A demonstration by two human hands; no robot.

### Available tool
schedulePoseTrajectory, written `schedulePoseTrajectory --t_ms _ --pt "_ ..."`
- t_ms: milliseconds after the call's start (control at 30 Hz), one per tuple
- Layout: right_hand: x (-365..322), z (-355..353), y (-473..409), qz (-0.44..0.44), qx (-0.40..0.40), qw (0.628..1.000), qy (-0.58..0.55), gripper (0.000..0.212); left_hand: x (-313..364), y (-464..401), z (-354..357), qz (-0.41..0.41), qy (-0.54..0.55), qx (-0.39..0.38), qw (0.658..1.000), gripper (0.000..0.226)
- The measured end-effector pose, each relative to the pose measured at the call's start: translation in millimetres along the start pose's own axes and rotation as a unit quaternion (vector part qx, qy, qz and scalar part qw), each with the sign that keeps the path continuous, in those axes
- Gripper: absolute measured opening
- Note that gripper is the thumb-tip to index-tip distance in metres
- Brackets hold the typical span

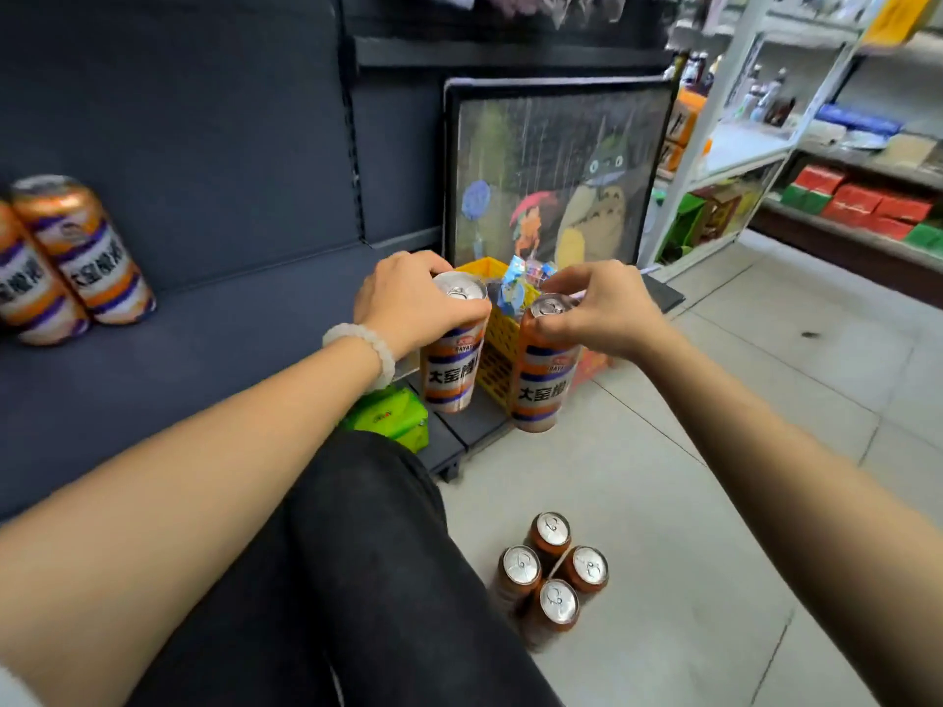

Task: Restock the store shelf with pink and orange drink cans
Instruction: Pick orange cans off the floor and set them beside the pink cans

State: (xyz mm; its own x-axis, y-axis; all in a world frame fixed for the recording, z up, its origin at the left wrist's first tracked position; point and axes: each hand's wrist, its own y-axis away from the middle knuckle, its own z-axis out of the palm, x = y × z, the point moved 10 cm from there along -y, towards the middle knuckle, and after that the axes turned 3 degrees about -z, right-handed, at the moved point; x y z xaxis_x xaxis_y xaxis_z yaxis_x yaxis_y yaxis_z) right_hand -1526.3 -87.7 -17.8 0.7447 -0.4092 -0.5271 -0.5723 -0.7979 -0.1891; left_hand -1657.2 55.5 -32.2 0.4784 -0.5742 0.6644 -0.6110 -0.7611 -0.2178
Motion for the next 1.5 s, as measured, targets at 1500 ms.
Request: schedulePoseTrajectory --t_ms 1500 --pt "-383.7 271.2 -174.4 -0.27 -0.16 0.941 -0.131 0.067 -317.9 -32.4 -297.7 -0.226 -0.05 0.164 0.959 0.034"
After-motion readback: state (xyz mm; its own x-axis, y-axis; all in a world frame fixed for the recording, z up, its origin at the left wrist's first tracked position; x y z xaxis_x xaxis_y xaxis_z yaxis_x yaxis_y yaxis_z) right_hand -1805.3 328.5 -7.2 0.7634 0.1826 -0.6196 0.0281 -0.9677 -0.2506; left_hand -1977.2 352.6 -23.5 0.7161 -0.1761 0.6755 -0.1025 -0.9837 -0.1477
